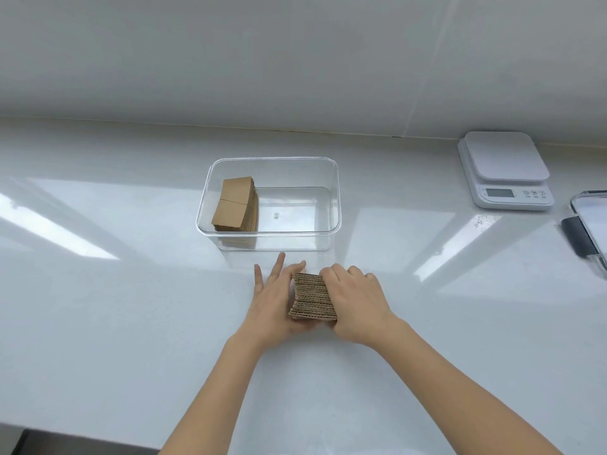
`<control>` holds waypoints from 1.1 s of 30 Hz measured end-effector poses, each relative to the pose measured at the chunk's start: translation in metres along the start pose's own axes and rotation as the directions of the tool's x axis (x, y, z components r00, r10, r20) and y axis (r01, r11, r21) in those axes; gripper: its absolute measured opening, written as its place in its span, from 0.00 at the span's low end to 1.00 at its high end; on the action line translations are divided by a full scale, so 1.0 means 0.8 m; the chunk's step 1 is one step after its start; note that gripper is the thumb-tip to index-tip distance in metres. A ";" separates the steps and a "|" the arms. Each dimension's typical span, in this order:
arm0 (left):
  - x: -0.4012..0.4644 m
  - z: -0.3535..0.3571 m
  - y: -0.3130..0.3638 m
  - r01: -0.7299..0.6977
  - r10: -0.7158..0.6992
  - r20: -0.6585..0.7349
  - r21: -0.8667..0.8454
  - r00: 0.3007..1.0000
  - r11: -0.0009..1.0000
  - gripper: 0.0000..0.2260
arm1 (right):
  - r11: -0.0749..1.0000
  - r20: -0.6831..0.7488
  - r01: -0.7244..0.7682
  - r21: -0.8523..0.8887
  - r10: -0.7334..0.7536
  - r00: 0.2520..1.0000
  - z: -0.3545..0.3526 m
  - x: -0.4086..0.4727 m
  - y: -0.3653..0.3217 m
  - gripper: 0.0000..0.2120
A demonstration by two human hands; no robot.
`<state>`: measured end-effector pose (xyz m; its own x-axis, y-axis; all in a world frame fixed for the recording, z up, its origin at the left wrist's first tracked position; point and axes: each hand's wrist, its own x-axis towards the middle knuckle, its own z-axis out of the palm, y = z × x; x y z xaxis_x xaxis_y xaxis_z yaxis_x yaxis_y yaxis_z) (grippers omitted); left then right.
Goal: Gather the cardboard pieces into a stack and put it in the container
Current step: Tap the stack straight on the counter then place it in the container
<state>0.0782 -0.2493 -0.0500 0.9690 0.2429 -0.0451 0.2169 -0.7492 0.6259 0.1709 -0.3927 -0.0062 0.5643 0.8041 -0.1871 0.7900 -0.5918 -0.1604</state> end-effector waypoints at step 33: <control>0.014 -0.112 0.101 0.394 -0.397 0.229 -0.824 0.889 0.407 0.37 | 0.193 0.295 -0.285 0.939 -0.021 0.955 -0.091 0.002 -0.017 0.22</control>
<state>0.0958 -0.2523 0.0698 0.8025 0.3721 -0.4664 0.3721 0.2989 0.8788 0.1784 -0.3792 0.0659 0.4517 0.7638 -0.4611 -0.2334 -0.3976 -0.8874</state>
